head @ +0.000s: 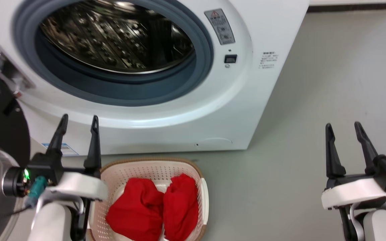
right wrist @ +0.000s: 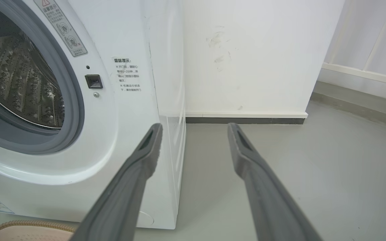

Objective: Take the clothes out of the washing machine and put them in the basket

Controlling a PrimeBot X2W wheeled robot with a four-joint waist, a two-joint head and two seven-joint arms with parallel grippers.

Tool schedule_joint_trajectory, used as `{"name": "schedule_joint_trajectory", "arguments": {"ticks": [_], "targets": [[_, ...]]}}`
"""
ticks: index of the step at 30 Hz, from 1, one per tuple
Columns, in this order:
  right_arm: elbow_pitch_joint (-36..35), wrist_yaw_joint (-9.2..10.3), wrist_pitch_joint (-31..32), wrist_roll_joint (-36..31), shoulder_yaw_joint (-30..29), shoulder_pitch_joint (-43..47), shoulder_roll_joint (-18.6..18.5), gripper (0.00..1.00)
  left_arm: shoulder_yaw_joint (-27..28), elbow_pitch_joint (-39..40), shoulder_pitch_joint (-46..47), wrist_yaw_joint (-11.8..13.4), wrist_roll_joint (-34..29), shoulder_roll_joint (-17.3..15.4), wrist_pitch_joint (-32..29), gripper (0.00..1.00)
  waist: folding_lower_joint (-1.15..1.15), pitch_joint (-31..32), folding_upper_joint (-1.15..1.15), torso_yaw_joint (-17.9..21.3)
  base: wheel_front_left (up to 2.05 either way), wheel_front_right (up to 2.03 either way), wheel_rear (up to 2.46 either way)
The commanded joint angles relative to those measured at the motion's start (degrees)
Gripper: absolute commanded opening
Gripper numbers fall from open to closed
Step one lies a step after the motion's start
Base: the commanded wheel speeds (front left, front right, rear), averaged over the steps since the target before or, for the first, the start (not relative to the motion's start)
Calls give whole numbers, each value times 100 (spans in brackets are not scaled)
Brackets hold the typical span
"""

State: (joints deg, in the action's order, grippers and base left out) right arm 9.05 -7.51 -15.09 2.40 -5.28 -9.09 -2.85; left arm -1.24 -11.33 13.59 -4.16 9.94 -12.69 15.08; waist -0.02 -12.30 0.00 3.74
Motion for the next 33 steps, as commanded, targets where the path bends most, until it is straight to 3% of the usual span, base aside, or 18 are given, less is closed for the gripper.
{"name": "schedule_joint_trajectory", "arguments": {"ticks": [1,17,33], "targets": [[34,4,-11,-31,-30,171,-6,100,40,208,-282,57,-160,91,13,100,2,348,0,-219,0,0,0],[93,4,-11,25,-43,902,-5,100,-51,772,-1710,271,-732,668,14,100,2,1062,0,-467,0,0,0],[121,4,-11,152,8,1153,-5,100,17,569,-1918,310,-883,749,14,100,2,1197,0,-373,0,0,0]]}}
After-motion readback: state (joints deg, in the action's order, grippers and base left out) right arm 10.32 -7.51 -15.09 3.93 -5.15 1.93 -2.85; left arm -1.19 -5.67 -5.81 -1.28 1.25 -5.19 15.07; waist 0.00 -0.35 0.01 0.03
